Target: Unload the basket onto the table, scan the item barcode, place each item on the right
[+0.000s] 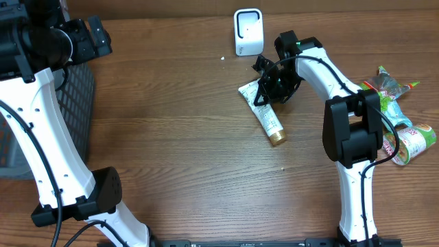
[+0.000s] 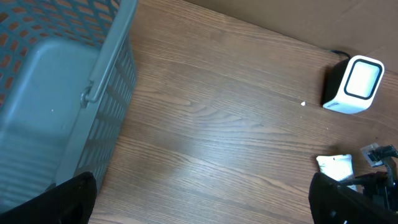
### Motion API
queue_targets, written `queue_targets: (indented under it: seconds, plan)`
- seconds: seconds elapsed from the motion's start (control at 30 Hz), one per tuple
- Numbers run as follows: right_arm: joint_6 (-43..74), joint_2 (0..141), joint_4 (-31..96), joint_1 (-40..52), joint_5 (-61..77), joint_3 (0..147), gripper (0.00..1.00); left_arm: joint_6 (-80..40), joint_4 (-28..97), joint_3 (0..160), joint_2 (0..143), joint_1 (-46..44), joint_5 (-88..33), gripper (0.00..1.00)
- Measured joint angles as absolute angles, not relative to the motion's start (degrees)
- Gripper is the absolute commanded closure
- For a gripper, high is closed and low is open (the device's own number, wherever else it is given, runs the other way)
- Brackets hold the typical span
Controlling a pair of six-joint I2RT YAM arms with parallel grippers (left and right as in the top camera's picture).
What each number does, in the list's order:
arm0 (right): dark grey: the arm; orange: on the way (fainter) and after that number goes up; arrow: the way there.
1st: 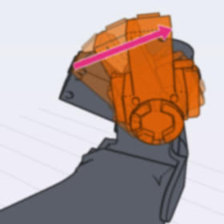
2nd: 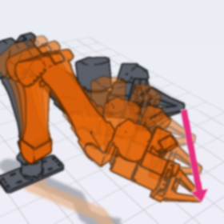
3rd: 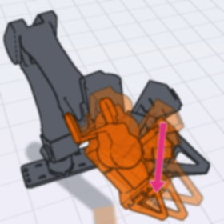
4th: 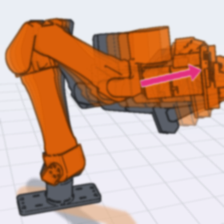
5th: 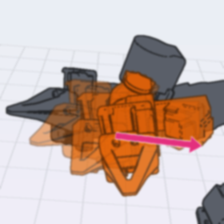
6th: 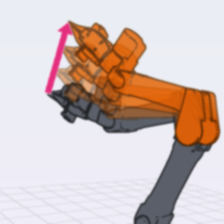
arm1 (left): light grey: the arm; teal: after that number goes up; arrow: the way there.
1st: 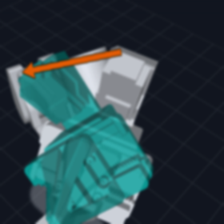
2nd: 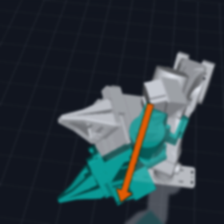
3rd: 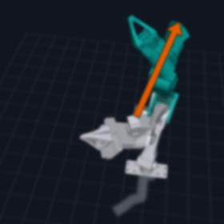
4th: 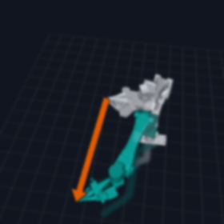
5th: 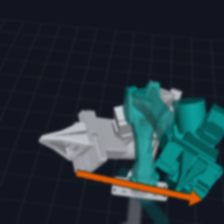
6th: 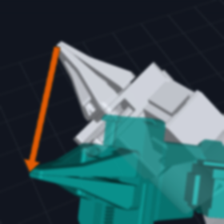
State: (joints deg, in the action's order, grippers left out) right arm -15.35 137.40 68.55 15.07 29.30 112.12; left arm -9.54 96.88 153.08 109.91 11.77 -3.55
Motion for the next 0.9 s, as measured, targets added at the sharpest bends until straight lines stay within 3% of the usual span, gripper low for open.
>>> queue_targets:
  seconds: [0.3,0.5,0.73,0.9]
  plan:
    - [-10.3,138.1,73.1,15.5,21.2,122.7,0.96,-9.5,96.9,153.1,109.9,11.8,-3.6,0.0]
    - [0.2,138.1,72.6,18.6,-2.7,135.6,0.96,-9.5,96.9,153.1,109.9,11.8,-3.6,0.0]
    - [6.0,138.1,63.4,24.3,-31.2,136.5,0.96,-9.5,96.9,153.1,109.9,11.8,-3.6,0.0]
    - [3.1,138.1,50.5,26.3,-40.1,136.5,0.96,-9.5,96.9,153.1,109.9,11.8,-3.6,0.0]
